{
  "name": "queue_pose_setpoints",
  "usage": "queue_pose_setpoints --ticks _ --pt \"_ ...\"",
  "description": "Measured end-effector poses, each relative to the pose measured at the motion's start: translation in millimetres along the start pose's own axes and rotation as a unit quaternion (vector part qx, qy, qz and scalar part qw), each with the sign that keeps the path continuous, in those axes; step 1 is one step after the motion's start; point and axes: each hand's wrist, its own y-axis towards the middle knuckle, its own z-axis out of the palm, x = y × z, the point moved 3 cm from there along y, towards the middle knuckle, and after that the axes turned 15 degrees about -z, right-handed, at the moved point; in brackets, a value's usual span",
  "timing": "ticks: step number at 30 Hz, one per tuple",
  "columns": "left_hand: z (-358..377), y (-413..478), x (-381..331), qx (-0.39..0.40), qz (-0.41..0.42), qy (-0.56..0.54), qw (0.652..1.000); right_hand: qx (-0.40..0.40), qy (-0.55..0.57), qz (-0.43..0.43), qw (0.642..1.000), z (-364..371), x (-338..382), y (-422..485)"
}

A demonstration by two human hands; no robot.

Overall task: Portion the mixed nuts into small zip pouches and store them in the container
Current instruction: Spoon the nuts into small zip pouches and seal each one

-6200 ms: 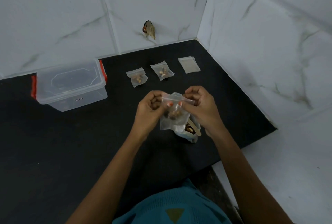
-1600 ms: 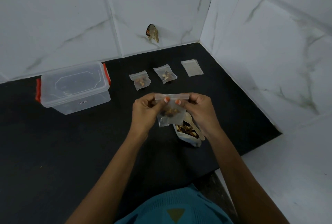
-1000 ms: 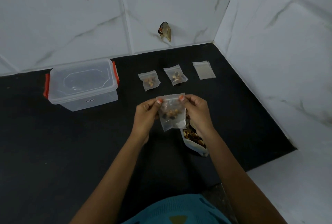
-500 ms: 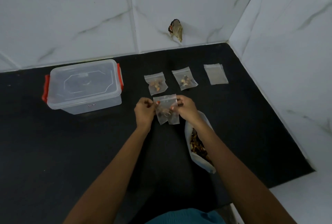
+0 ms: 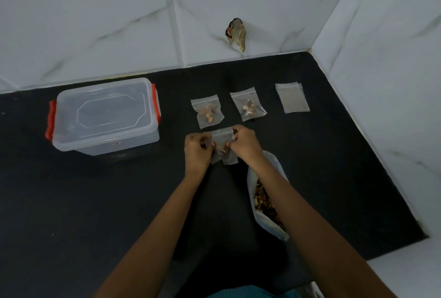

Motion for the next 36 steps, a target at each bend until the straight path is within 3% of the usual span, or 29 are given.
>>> queue_pose_setpoints --ticks 7,13,19,25,30,36 --pt "-4 -5 -15 -0.041 0.052 0.025 0.997 -0.03 0.048 0.012 0.998 -22 -7 -1" --pt "21 -7 -50 0.008 0.068 0.0 0.998 -0.066 0.057 0.011 0.996 -59 -23 2" --pt "74 2 -97 0.055 0.104 0.037 0.992 -0.152 0.056 0.027 0.986 -106 -55 14" --pt "141 27 -128 0.09 0.057 0.045 0.993 -0.236 0.042 0.074 0.968 -146 -96 46" --pt "179 55 -138 0.103 -0.025 0.034 0.994 -0.248 0.017 0.088 0.964 -152 -123 67" --pt "196 71 -152 0.066 -0.042 0.089 0.993 -0.24 -0.002 0.091 0.966 -150 -138 83"
